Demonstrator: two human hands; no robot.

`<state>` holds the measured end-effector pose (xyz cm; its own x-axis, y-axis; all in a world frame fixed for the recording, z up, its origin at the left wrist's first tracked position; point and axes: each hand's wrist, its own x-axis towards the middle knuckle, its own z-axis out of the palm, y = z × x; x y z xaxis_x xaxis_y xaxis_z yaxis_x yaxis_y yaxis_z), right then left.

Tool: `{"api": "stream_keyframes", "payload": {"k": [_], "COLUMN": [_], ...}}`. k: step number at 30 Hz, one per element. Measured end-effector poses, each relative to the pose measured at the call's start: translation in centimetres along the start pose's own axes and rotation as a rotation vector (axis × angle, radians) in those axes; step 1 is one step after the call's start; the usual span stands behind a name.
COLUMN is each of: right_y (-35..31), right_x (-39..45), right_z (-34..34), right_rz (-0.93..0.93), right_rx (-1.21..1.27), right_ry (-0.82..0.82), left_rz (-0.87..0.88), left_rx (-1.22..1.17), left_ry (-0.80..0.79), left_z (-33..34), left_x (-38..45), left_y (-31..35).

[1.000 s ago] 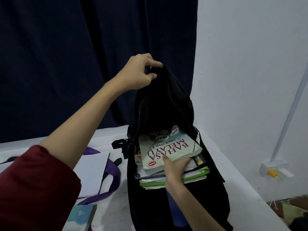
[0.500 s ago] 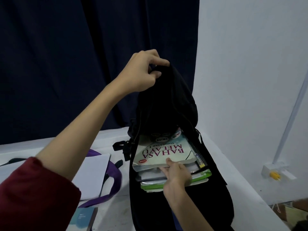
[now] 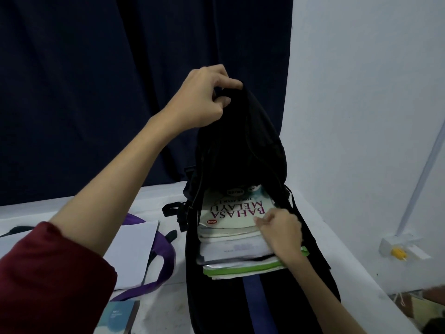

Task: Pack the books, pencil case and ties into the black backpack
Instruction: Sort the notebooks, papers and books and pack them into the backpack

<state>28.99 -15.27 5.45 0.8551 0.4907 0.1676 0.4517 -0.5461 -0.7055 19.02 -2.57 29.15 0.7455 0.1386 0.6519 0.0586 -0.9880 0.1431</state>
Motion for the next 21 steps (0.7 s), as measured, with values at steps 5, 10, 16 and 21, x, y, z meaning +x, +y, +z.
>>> {"api": "stream_keyframes", "payload": {"k": [5,10,16,21], "right_y": [3.2,4.5,2.3,-2.6], "right_x": [2.5,3.1,1.4,0.6], "right_z": [-0.7,0.2,0.5,5.5], "right_rz": [-0.138,-0.158,-0.255,-0.615], "right_rx": [-0.244,-0.198,-0.55,-0.436], "right_ry": [-0.04,0.069,0.139,-0.321], "left_rz": [-0.009,-0.012,-0.017,-0.025], "left_rx": [-0.005,-0.015,-0.017,0.004], "left_ry": [-0.01,-0.024,-0.039,-0.045], "left_z": [0.2,0.5,0.7,0.6], "left_x": [-0.1,-0.1,0.0,-0.1], "left_y": [-0.1,-0.3,-0.2,-0.3]}}
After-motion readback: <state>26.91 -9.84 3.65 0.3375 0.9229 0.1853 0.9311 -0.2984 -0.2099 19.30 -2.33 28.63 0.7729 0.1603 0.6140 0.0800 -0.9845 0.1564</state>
